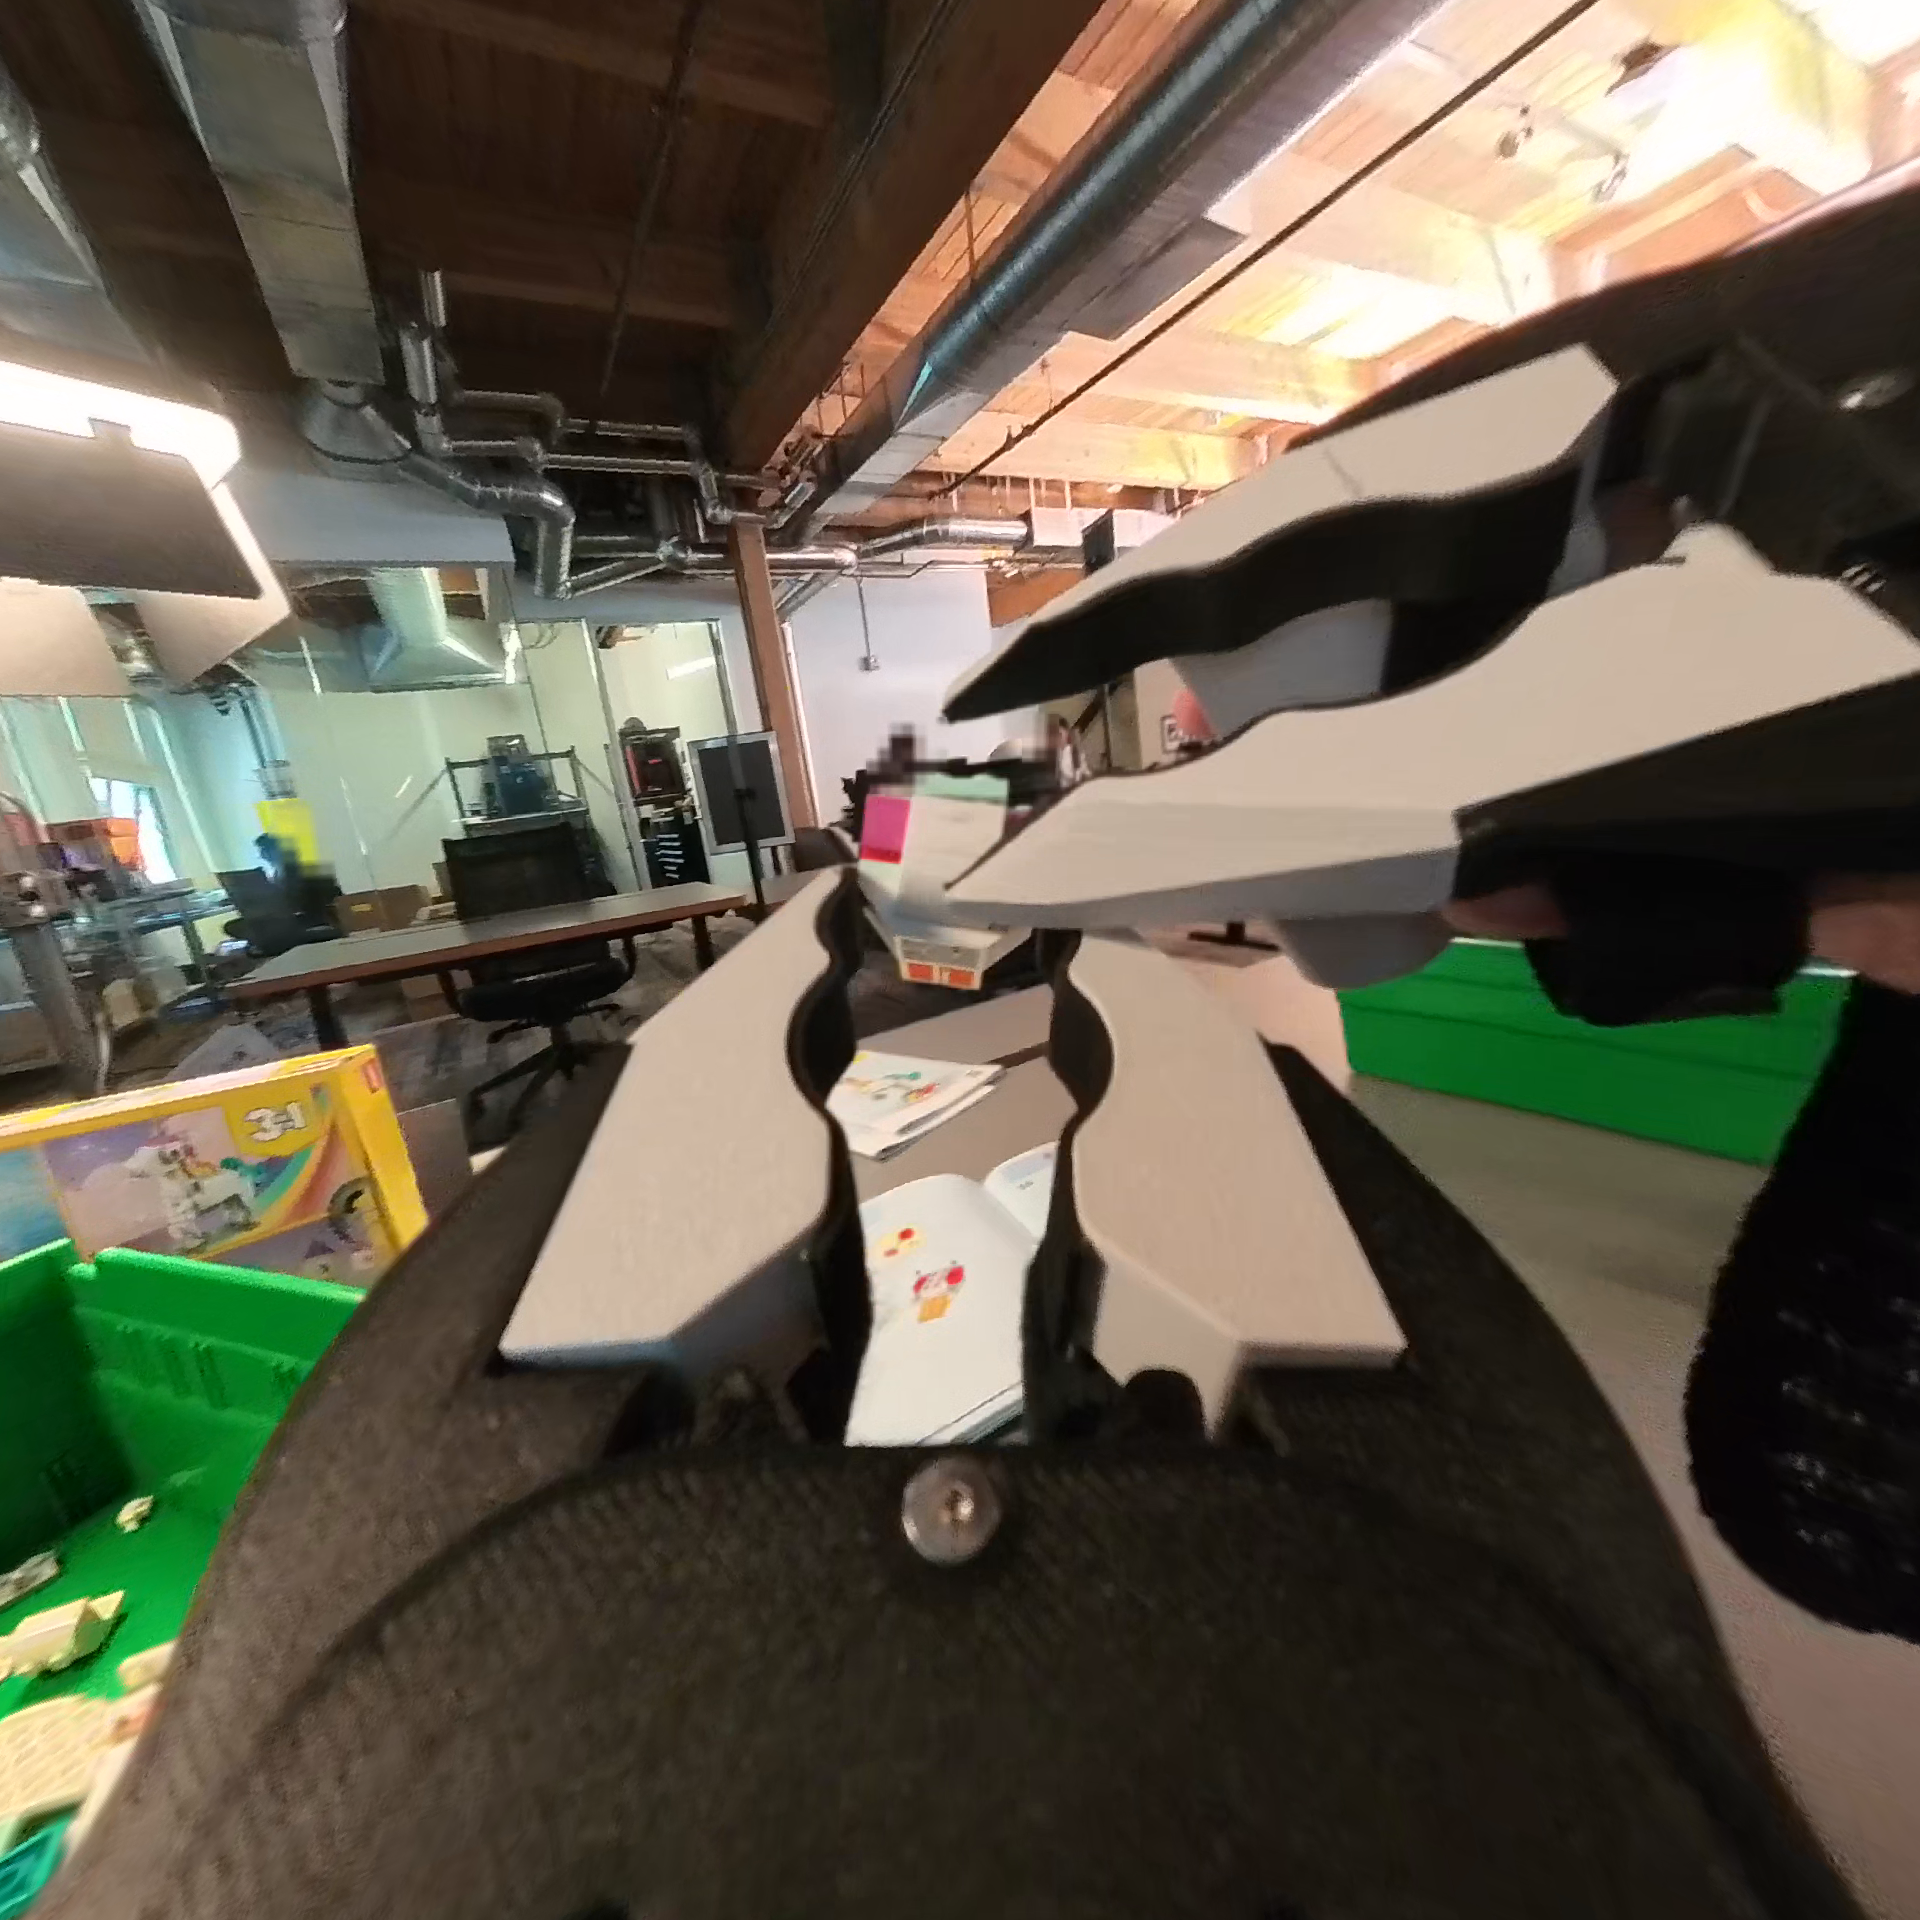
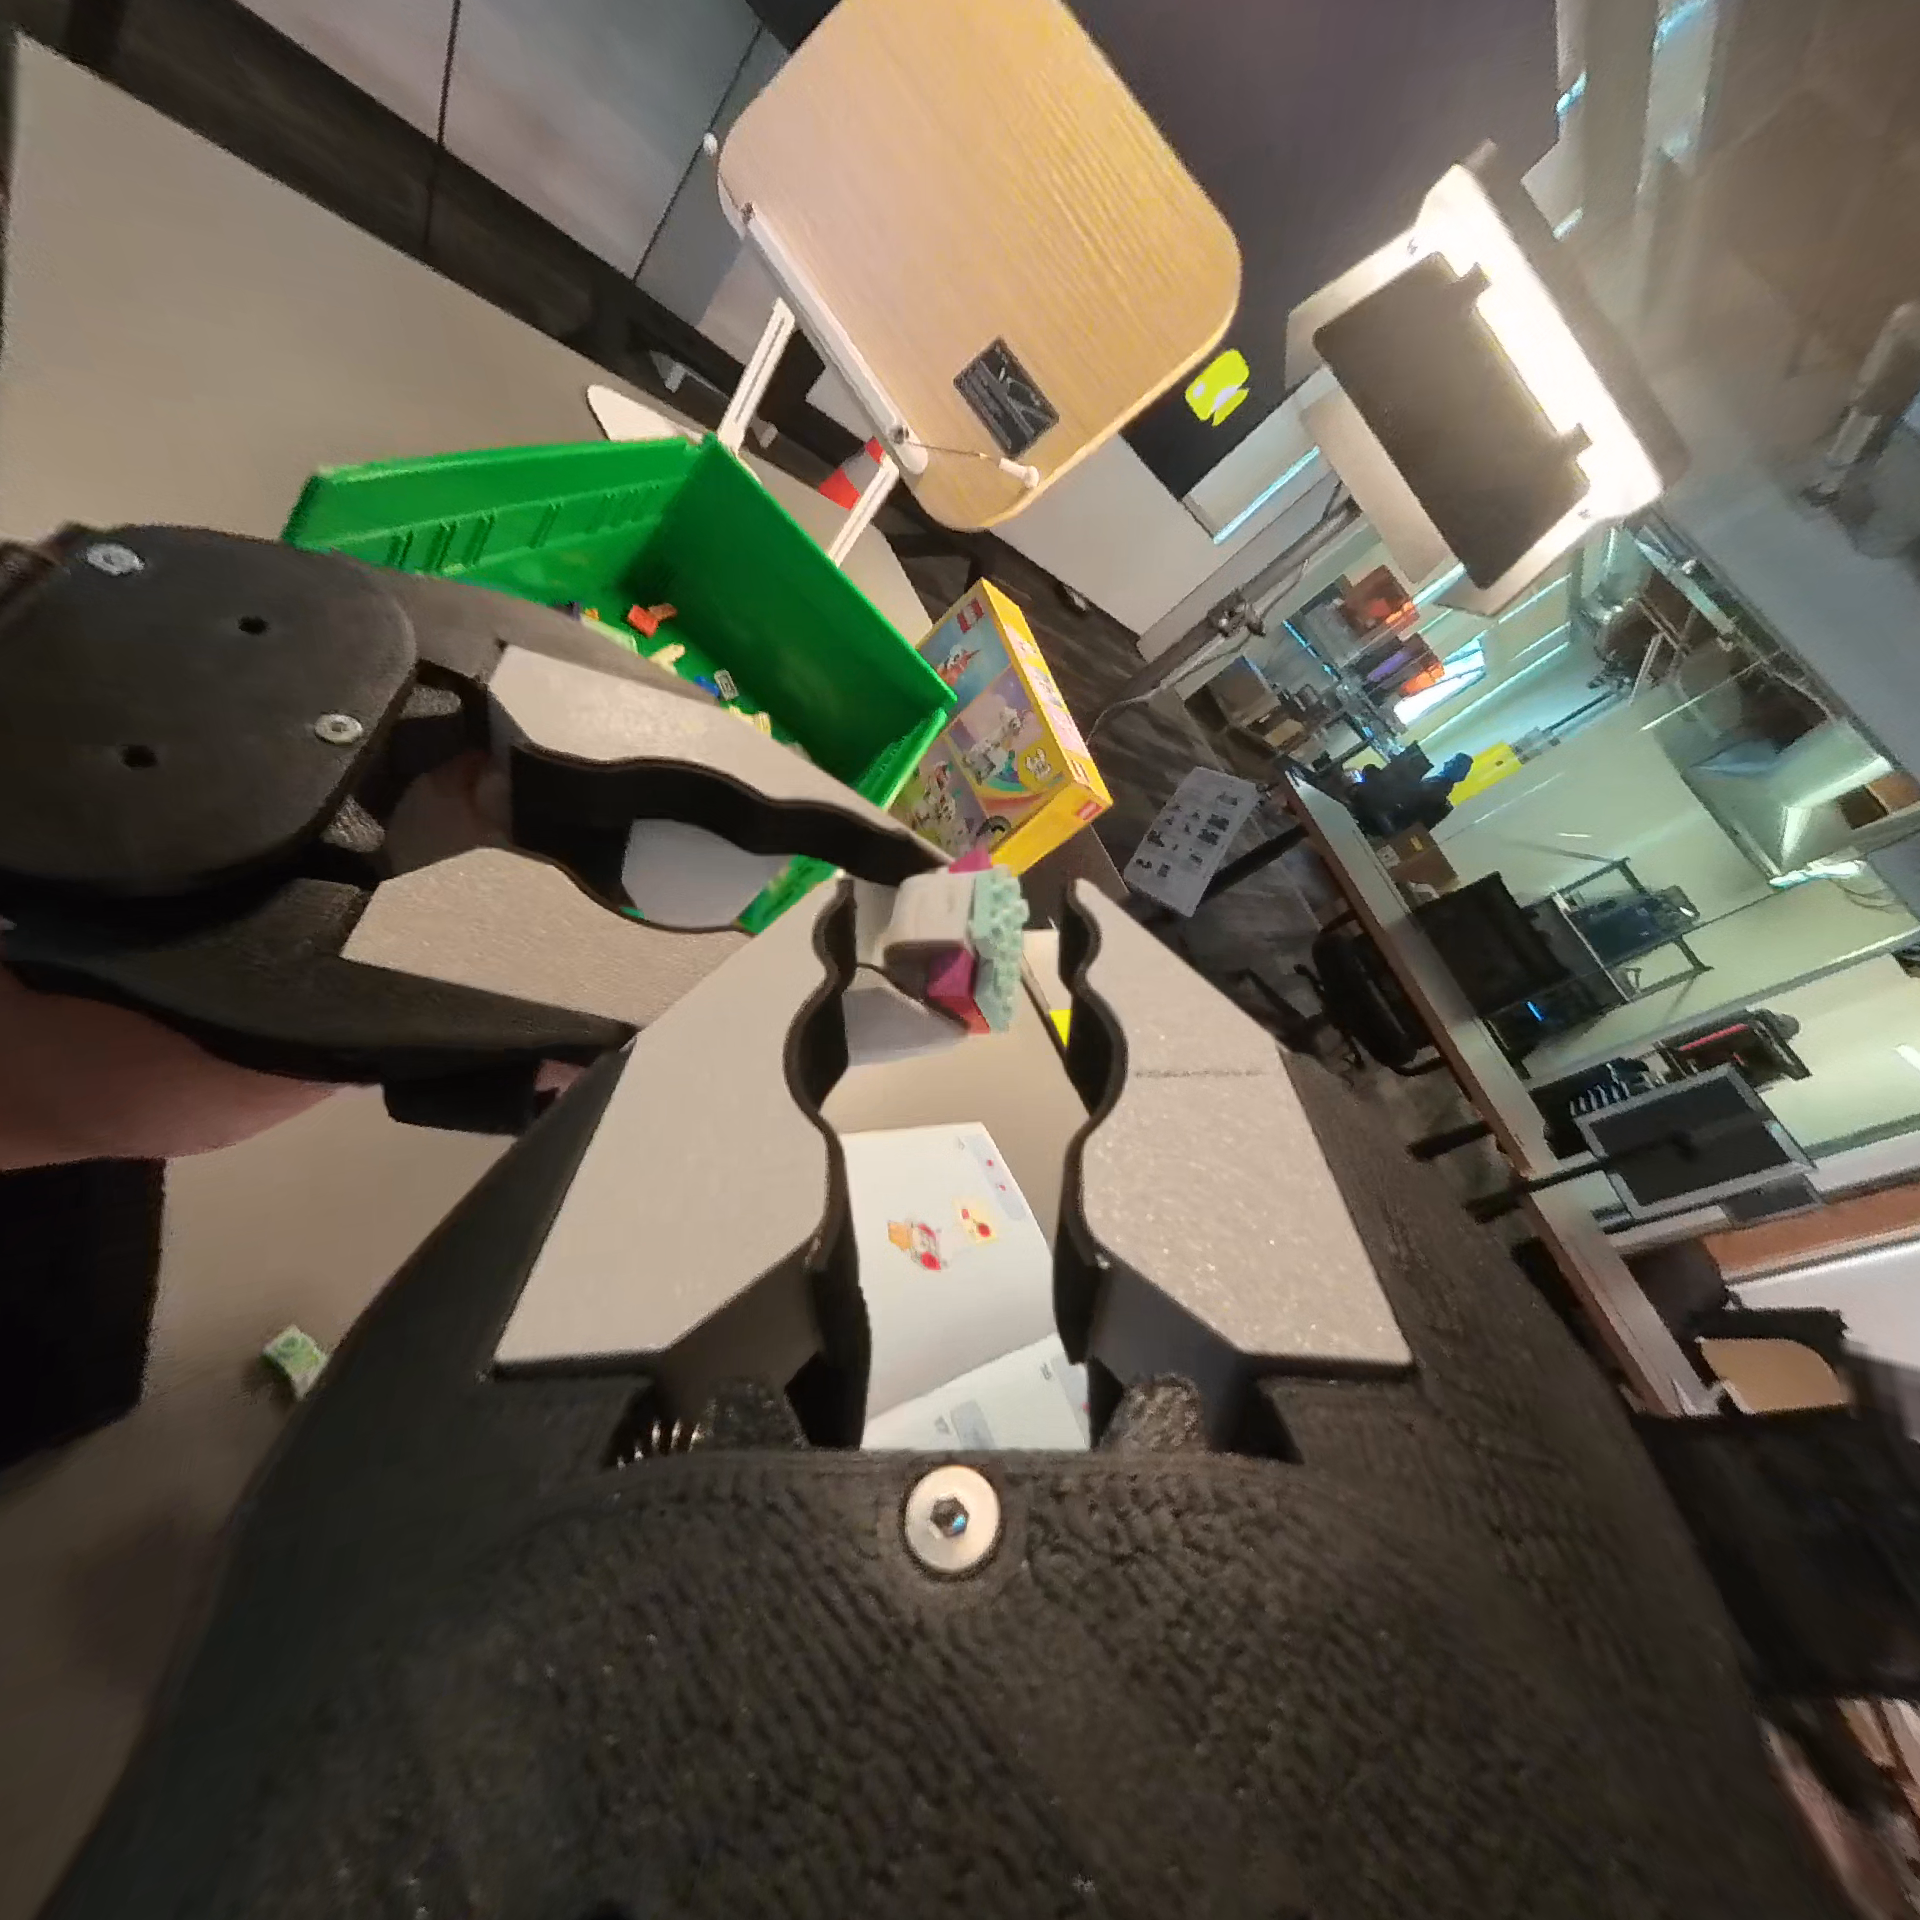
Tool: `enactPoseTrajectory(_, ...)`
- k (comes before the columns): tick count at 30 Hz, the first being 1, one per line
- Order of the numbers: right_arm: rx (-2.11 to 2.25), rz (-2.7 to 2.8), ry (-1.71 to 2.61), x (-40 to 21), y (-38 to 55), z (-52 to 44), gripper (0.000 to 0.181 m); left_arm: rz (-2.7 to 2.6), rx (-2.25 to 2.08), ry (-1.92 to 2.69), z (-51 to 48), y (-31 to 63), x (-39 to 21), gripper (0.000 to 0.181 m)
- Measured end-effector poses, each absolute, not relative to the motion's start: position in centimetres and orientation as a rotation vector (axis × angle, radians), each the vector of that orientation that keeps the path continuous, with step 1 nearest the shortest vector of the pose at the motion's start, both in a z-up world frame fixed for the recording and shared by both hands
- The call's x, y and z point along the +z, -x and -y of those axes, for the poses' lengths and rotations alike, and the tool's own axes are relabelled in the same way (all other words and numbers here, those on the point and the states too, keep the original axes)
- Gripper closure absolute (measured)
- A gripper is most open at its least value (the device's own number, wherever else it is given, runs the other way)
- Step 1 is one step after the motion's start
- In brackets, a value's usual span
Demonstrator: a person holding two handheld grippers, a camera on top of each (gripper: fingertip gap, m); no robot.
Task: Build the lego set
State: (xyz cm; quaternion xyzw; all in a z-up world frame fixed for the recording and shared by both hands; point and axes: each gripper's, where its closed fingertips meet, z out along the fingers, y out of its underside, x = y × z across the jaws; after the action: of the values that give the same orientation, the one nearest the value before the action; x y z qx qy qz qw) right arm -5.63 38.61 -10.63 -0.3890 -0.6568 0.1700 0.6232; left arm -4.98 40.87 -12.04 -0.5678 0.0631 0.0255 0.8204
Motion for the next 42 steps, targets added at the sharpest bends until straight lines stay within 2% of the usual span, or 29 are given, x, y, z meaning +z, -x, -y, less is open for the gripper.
enactPoseTrajectory(1, 0.359, 1.518, 0.901, -10.9, 5.6, -38.7, 0.145, -0.137, 0.076, 1.217, -41.0, 5.0, -12.2, 0.149)
enactPoseTrajectory(6, 0.219, 1.536, 0.921, -11.6, 5.5, -39.2, 0.159, -0.183, 0.258, 1.230, -41.2, 5.2, -12.4, 0.149)
enactPoseTrajectory(12, 0.143, 1.518, 0.934, -11.7, 5.5, -39.4, 0.161, -0.186, 0.267, 1.247, -41.4, 5.3, -12.5, 0.149)
enactPoseTrajectory(25, 0.273, 1.461, 1.041, -12.3, 5.5, -39.4, 0.166, -0.181, 0.276, 1.266, -41.3, 5.3, -13.0, 0.149)
enactPoseTrajectory(32, 0.255, 1.529, 1.052, -13.3, 5.0, -39.9, 0.170, -0.246, 0.402, 1.289, -41.7, 5.0, -13.9, 0.150)
enactPoseTrajectory(35, 0.349, 1.548, 1.095, -14.0, 4.8, -40.6, 0.158, -0.282, 0.394, 1.317, -42.5, 4.8, -14.8, 0.149)
enactPoseTrajectory(38, 0.636, 1.509, 1.082, -12.7, 3.7, -40.5, 0.146, -0.314, 0.249, 1.325, -42.8, 4.1, -15.4, 0.148)
enactPoseTrajectory(42, 1.020, 1.566, 0.952, -11.8, 0.5, -39.5, 0.132, -0.461, -0.400, 1.217, -41.0, -0.3, -15.1, 0.149)
